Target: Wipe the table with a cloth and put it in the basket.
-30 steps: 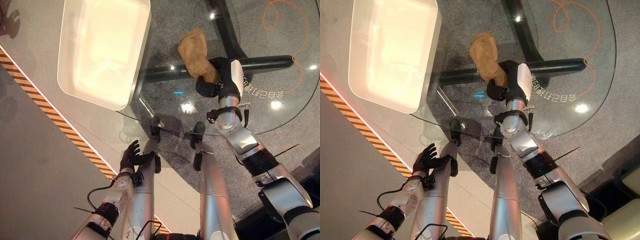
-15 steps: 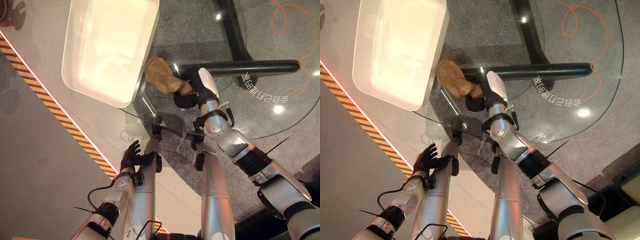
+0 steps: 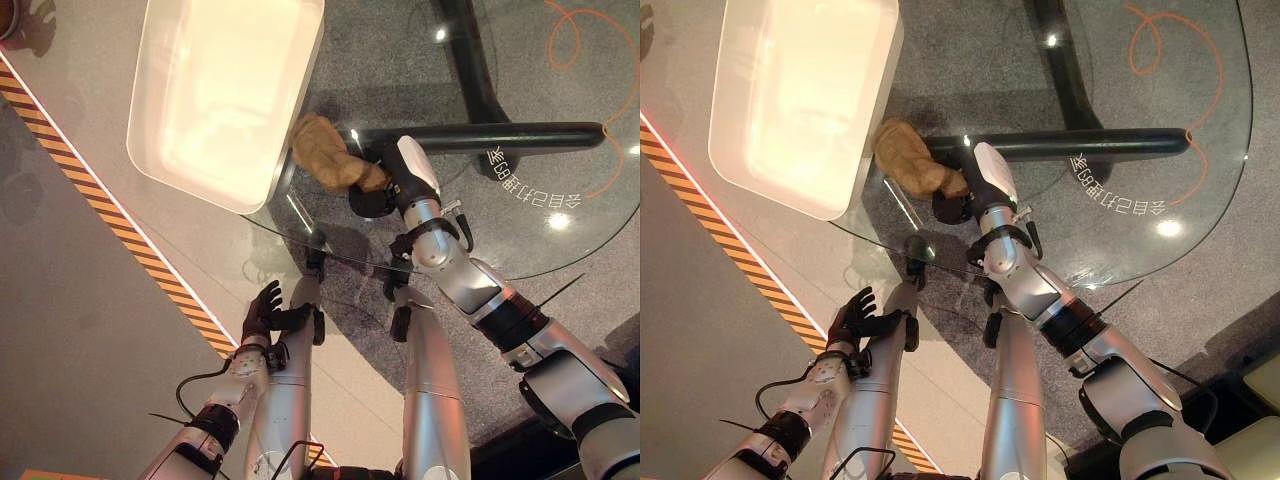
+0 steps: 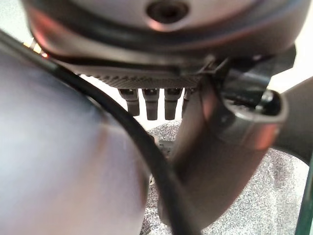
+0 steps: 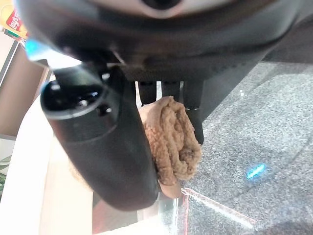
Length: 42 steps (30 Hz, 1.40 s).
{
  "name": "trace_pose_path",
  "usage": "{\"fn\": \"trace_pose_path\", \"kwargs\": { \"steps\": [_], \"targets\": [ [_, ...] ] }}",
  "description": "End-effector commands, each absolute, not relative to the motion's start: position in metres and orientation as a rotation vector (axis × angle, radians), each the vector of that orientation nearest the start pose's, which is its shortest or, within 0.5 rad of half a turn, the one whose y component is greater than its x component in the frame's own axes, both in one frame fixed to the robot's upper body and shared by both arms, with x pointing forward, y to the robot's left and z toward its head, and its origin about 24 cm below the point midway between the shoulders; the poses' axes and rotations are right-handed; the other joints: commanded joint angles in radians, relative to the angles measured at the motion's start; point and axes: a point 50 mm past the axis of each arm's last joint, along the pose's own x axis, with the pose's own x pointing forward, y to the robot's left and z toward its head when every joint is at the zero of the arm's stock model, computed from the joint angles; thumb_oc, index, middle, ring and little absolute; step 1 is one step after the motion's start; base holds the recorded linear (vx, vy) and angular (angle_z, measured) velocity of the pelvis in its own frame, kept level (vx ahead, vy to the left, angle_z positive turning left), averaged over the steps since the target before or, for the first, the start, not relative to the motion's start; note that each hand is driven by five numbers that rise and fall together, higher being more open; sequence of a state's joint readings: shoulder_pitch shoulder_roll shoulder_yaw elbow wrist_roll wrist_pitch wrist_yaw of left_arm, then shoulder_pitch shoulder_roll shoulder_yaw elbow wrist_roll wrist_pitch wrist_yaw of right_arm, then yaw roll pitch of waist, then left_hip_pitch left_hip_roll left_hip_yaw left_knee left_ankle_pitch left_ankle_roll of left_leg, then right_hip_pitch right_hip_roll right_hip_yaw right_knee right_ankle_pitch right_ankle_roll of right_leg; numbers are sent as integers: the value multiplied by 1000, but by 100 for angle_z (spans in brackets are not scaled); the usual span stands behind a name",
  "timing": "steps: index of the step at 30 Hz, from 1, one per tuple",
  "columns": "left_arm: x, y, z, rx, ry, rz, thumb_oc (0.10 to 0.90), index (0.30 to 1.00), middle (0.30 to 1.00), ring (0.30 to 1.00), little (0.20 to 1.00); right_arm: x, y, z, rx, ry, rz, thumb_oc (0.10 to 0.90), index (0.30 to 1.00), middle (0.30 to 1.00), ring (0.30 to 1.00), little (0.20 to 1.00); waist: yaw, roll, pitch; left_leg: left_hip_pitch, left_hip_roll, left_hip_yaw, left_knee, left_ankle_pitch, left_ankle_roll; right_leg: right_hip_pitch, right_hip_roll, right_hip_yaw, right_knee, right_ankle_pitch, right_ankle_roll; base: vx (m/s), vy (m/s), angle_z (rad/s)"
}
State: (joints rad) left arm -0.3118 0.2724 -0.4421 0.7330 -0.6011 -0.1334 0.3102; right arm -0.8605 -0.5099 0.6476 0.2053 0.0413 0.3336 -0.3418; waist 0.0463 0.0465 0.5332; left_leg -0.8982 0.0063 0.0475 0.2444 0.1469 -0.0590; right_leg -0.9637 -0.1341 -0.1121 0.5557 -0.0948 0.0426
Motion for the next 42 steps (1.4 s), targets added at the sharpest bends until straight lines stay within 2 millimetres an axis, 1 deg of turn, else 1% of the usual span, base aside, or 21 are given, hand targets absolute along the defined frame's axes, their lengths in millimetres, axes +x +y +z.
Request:
{"fn": "trace_pose_path", "kwargs": {
  "steps": [1,3,4,5,6,7,8,9,10,11,22,23,24,34,35,36,38,39,40,41,42],
  "targets": [
    [255,160,-66,-14,507,121,800,900,900,900,900,334,-67,196,-765,-449,309,100,300,300,300,200,-13,20,-13,-48,-62,59,184,-172,31,-9,18,-59,-193,154,43,0,0,0],
    [255,162,-66,-13,508,124,800,900,900,900,900,332,-67,193,-783,-433,327,100,300,300,300,200,-14,19,-13,-48,-60,60,185,-172,31,-8,17,-61,-192,154,42,27,-11,0],
    [248,162,-71,-11,529,123,800,900,900,900,900,331,-68,186,-779,-409,336,100,300,300,300,200,-9,21,-13,-12,-56,55,194,-205,25,23,22,-55,-177,122,50,0,0,0],
    [254,163,-66,-11,505,125,800,900,900,900,900,332,-69,192,-780,-419,327,100,300,300,300,200,-14,18,-13,-48,-58,61,186,-172,30,-8,18,-62,-191,152,42,49,-18,2],
    [248,164,-71,-10,526,125,800,900,900,900,900,331,-70,184,-772,-394,327,100,300,300,300,200,-10,20,-13,-14,-54,56,195,-205,23,23,22,-56,-176,120,51,-57,-24,2],
    [255,164,-65,-14,503,128,800,900,900,900,900,333,-72,189,-769,-409,302,100,300,300,300,200,-16,17,-13,-49,-57,63,186,-171,29,-8,17,-62,-192,153,43,0,0,0],
    [256,165,-65,-15,501,129,800,900,900,900,900,334,-74,187,-758,-403,275,100,300,300,300,200,-17,17,-13,-50,-56,63,186,-170,29,-9,18,-61,-191,152,42,0,0,0],
    [249,165,-70,-13,522,128,800,900,900,900,900,333,-76,179,-748,-380,264,100,300,300,300,200,-13,20,-13,-14,-52,58,195,-203,23,22,22,-56,-176,120,50,0,0,0],
    [256,165,-65,-17,500,132,800,900,900,900,900,336,-80,184,-744,-400,216,100,300,300,300,200,-19,17,-13,-49,-55,64,187,-170,29,-9,19,-60,-189,152,41,48,-7,1],
    [249,165,-70,-16,521,132,800,900,900,900,900,336,-81,177,-740,-379,207,100,300,300,300,200,-15,20,-13,-14,-51,58,196,-204,23,22,24,-54,-174,120,49,0,0,0],
    [242,169,-74,-23,521,168,800,900,900,900,900,346,-152,177,-653,-348,-239,100,300,300,300,200,-38,8,-13,-5,-40,59,196,-213,27,27,30,-41,-178,126,51,4,-4,0],
    [242,169,-74,-23,521,168,800,900,900,900,900,345,-152,177,-653,-348,-239,100,300,300,300,200,-38,8,-13,-5,-40,59,196,-213,27,27,30,-41,-178,126,51,-2,-29,-3],
    [240,171,-75,-24,520,172,800,900,900,900,900,346,-165,181,-643,-358,-305,100,300,300,300,200,-41,5,-13,-5,-39,59,197,-215,29,27,32,-39,-179,127,51,-2,-28,-3],
    [238,176,-75,-25,522,190,800,900,900,900,900,347,-213,200,-570,-383,-581,100,300,300,300,200,-44,7,-13,-5,-41,52,200,-222,31,25,42,-30,-177,127,52,-5,-17,-5],
    [246,177,-68,-28,496,193,800,900,900,900,900,349,-220,210,-555,-403,-628,100,300,300,300,200,-49,6,-13,-44,-46,58,191,-187,37,-9,37,-35,-192,160,43,0,0,0],
    [240,178,-74,-26,518,193,800,900,900,900,900,348,-221,203,-560,-381,-630,100,300,300,300,200,-45,8,-13,-9,-43,51,199,-220,32,22,42,-30,-178,128,51,-12,-6,-3],
    [239,180,-74,-26,518,195,800,900,900,900,900,348,-232,207,-553,-378,-697,100,300,300,300,200,-44,11,-13,-8,-44,51,198,-221,32,23,44,-30,-181,128,50,-7,-1,-5],
    [246,180,-69,-29,496,196,800,900,900,900,900,349,-233,215,-545,-397,-712,100,300,300,300,200,-48,9,-13,-44,-47,57,190,-188,37,-8,39,-34,-195,160,42,0,0,0],
    [239,181,-74,-31,515,196,800,900,900,900,900,349,-245,209,-537,-364,-771,100,300,300,300,200,-42,14,-13,-10,-46,48,199,-221,31,23,46,-29,-182,128,49,-58,6,-1],
    [247,182,-68,-37,490,196,800,900,900,900,900,350,-254,218,-520,-378,-816,100,300,300,300,200,-46,13,-13,-46,-50,53,189,-188,36,-10,41,-33,-196,160,42,0,0,0],
    [247,183,-68,-37,489,196,800,900,900,900,900,349,-260,219,-518,-373,-841,100,300,300,300,200,-46,14,-13,-46,-50,53,189,-189,35,-10,41,-32,-196,159,42,-62,5,0]
  ]
}}
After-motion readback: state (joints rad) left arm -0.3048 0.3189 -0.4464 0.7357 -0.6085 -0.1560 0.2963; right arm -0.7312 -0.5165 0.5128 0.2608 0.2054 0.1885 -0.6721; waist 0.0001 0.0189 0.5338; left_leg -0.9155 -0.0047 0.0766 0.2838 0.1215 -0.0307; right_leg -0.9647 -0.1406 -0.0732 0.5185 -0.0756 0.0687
